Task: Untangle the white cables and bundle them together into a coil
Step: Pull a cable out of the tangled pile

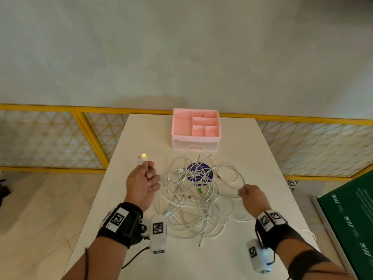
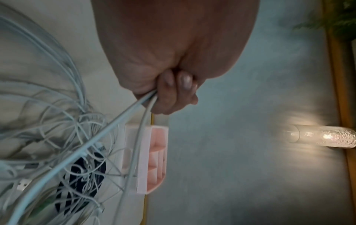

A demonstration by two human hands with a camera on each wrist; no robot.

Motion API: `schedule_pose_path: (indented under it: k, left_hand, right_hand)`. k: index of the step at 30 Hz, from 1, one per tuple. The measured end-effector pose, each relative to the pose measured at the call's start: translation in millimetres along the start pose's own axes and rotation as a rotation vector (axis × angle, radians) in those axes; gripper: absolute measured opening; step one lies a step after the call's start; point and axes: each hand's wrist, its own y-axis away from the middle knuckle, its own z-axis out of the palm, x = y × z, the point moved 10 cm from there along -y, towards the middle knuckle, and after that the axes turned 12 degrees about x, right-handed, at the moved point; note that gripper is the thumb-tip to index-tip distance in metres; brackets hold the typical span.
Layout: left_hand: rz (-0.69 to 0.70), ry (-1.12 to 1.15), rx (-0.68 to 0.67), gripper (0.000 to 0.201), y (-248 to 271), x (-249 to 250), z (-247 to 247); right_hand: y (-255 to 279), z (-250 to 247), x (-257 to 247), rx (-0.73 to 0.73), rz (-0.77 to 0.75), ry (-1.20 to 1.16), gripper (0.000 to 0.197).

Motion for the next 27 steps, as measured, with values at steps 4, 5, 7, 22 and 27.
schedule_pose_path:
  k: [4, 5, 7, 22, 27]
  left_hand:
    - [0.011, -0.057, 0.013, 0.033, 0.7, 5.5, -9.0]
    - [0.025, -0.100, 0.015, 0.033, 2.4, 3.7, -8.3]
    - [0.058, -0.222, 0.020, 0.030, 4.5, -3.9, -5.7]
    - [0.149, -0.594, -0.146, 0.031, 40.2, -60.5, 62.0]
    - [0.124, -0.449, 0.013, 0.024, 23.8, -46.8, 31.0]
  right_hand:
    - [-28.0, -32.1, 35.6, 0.114, 0.269, -0.245, 0.014]
    - [-32.6, -39.8, 29.8, 0.138, 0.281, -0.310, 0.015]
    - [-33.6, -55.0, 1.4, 0.157, 0.272, -0.475, 0.013]
    - [84.9, -3.0, -189.2, -0.252, -0.452, -0.354, 0.011]
    - [74.2, 17.8, -152.1, -0.242, -0.477, -0.142, 0.015]
